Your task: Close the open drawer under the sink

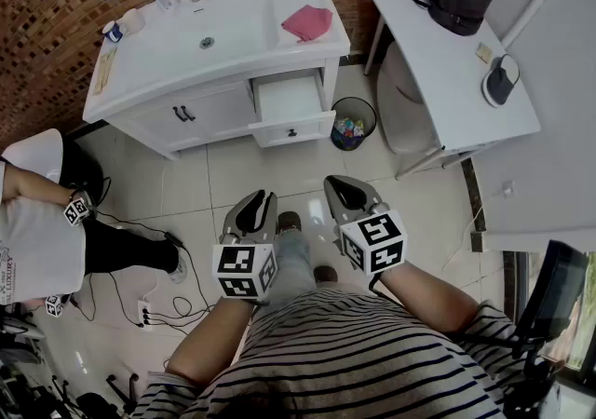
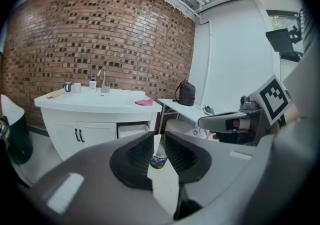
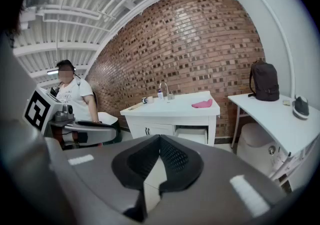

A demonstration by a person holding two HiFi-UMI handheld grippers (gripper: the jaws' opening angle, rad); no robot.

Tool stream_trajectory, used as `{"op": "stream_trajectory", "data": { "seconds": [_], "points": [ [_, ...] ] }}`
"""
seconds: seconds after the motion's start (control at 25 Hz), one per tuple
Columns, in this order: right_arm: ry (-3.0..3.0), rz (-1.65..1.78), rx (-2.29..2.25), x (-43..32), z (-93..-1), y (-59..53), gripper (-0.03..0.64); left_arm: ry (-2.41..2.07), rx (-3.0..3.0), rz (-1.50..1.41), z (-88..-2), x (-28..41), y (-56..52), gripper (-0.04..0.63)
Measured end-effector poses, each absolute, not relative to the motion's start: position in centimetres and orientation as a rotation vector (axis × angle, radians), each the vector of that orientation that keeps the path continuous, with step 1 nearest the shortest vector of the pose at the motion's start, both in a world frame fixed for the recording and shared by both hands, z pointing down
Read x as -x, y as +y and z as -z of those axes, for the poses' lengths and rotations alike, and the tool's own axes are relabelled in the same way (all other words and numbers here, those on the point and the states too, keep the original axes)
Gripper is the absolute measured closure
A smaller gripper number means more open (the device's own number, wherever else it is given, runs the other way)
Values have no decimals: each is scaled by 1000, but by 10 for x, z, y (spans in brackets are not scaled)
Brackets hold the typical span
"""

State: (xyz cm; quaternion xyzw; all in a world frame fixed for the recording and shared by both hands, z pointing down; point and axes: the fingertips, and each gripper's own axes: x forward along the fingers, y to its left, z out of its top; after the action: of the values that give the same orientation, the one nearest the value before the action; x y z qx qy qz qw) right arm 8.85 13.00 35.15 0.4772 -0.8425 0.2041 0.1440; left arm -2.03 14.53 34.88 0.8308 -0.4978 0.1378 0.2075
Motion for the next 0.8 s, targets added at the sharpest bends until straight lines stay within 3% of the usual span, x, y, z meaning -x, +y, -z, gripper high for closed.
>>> {"op": "stream_trajectory", "data": {
  "seconds": [0.04, 0.16, 0.52, 0.8],
  "points": [
    [-2419, -606, -1370, -82, -362, 118, 616, -1384, -2316, -392, -357, 24, 133, 517],
    [-2370, -663, -1348, -65, -395, 83, 511, -1369, -2317, -415, -384, 34, 96, 481],
    [-2164, -827, -1371, -40, -538, -25, 511, -1247, -2273, -455, -488, 50, -8, 446],
    [-2093, -880, -1390, -48, -636, -80, 511, -1271, -2265, -451, -485, 58, -13, 446]
  ]
}}
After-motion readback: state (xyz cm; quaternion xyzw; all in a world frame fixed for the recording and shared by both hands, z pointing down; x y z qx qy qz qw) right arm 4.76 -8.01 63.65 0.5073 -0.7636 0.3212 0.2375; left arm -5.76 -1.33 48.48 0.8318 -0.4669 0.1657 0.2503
